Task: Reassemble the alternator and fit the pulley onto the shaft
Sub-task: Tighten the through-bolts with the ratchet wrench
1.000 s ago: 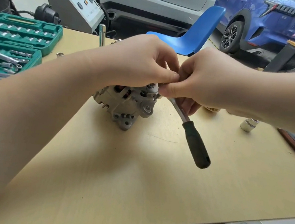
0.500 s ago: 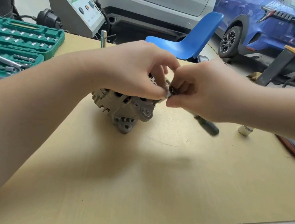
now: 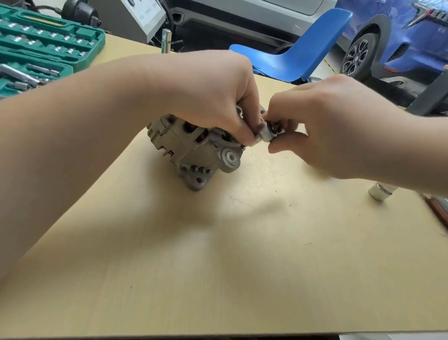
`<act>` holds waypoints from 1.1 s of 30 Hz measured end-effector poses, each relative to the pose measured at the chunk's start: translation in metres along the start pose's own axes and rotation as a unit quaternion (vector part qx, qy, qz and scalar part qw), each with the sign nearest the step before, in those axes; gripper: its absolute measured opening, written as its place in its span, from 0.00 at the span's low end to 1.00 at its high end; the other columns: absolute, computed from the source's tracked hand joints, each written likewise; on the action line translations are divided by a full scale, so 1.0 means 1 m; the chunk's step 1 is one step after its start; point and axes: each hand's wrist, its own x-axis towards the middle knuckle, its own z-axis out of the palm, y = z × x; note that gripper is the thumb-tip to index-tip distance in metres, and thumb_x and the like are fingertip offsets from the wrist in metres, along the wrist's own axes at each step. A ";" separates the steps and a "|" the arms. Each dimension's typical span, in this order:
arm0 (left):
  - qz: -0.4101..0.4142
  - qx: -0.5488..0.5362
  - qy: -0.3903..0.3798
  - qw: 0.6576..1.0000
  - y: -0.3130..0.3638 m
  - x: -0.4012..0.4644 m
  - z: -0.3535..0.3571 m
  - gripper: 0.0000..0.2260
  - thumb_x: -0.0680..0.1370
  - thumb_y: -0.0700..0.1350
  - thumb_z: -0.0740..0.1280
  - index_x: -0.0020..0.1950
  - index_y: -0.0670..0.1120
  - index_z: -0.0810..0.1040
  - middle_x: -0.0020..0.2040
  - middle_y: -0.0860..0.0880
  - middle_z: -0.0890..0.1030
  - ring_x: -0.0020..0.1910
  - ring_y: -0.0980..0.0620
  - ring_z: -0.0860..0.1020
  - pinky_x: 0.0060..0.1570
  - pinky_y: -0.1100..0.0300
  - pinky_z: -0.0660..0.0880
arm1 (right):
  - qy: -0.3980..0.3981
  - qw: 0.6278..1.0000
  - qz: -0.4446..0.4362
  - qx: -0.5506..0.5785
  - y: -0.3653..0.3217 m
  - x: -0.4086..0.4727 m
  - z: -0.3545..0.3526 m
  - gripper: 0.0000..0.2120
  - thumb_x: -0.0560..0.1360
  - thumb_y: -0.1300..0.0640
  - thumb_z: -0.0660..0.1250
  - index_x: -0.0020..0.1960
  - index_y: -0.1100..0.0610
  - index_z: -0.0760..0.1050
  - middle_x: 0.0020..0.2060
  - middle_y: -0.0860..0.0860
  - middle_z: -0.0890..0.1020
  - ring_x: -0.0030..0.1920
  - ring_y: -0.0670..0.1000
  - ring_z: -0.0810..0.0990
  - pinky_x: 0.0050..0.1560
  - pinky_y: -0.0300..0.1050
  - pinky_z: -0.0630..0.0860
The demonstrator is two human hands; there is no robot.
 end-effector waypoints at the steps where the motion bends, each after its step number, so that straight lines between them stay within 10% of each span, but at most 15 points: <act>1: -0.002 -0.002 -0.002 1.000 0.001 -0.001 0.000 0.07 0.71 0.60 0.79 0.43 0.74 0.85 0.49 0.61 0.86 0.51 0.54 0.82 0.50 0.59 0.79 | -0.003 0.999 -0.030 -0.034 0.001 0.001 -0.001 0.09 0.78 0.52 0.75 0.55 0.55 0.81 0.41 0.48 0.81 0.40 0.57 0.74 0.45 0.56 0.79; 6: -0.016 0.001 0.017 1.000 0.006 -0.003 0.003 0.07 0.68 0.68 0.78 0.43 0.72 0.86 0.46 0.57 0.87 0.50 0.51 0.83 0.50 0.42 0.84 | -0.023 0.988 0.132 0.072 -0.005 0.007 -0.001 0.15 0.71 0.39 0.75 0.47 0.50 0.83 0.37 0.46 0.85 0.42 0.53 0.83 0.45 0.53 0.82; 11: -0.029 -0.008 0.010 0.999 0.007 -0.004 0.002 0.08 0.67 0.67 0.79 0.44 0.73 0.86 0.46 0.58 0.87 0.51 0.52 0.83 0.47 0.47 0.84 | -0.034 0.886 0.318 0.335 -0.016 0.015 0.001 0.18 0.69 0.44 0.82 0.42 0.58 0.83 0.28 0.51 0.86 0.27 0.48 0.86 0.22 0.35 0.74; 16: -0.027 -0.002 0.011 1.000 0.008 -0.003 0.003 0.04 0.69 0.64 0.80 0.41 0.70 0.87 0.44 0.57 0.87 0.48 0.51 0.83 0.46 0.46 0.84 | -0.020 0.973 0.188 0.133 -0.006 0.007 -0.001 0.16 0.68 0.37 0.77 0.42 0.49 0.83 0.32 0.45 0.85 0.36 0.50 0.84 0.35 0.45 0.78; 21: -0.031 0.001 0.001 1.000 0.009 -0.002 0.003 0.04 0.70 0.63 0.80 0.41 0.69 0.87 0.44 0.58 0.87 0.45 0.52 0.83 0.46 0.50 0.83 | 0.008 0.992 -0.113 -0.047 0.008 0.004 -0.003 0.10 0.76 0.56 0.78 0.54 0.57 0.84 0.39 0.48 0.81 0.39 0.53 0.71 0.42 0.54 0.77; 25: -0.042 -0.015 0.023 0.999 0.009 -0.001 0.005 0.07 0.66 0.66 0.80 0.41 0.70 0.87 0.42 0.59 0.87 0.45 0.53 0.83 0.43 0.50 0.83 | -0.026 0.987 0.115 0.106 0.003 0.007 -0.004 0.12 0.68 0.42 0.80 0.45 0.48 0.85 0.35 0.42 0.85 0.38 0.47 0.82 0.42 0.48 0.81; 29: -0.044 -0.027 0.018 0.998 0.010 -0.001 0.002 0.08 0.66 0.67 0.80 0.41 0.71 0.87 0.41 0.61 0.87 0.43 0.56 0.83 0.34 0.59 0.77 | -0.039 0.868 0.314 0.383 -0.013 0.012 0.002 0.18 0.65 0.44 0.83 0.41 0.58 0.85 0.31 0.52 0.87 0.30 0.49 0.87 0.27 0.38 0.80; 33: -0.032 -0.015 0.013 0.999 0.009 -0.001 0.002 0.06 0.68 0.65 0.79 0.42 0.69 0.87 0.45 0.56 0.87 0.46 0.51 0.84 0.41 0.52 0.82 | -0.009 0.980 0.168 0.109 -0.004 0.006 0.001 0.11 0.72 0.42 0.79 0.44 0.49 0.86 0.33 0.48 0.86 0.35 0.48 0.84 0.35 0.47 0.82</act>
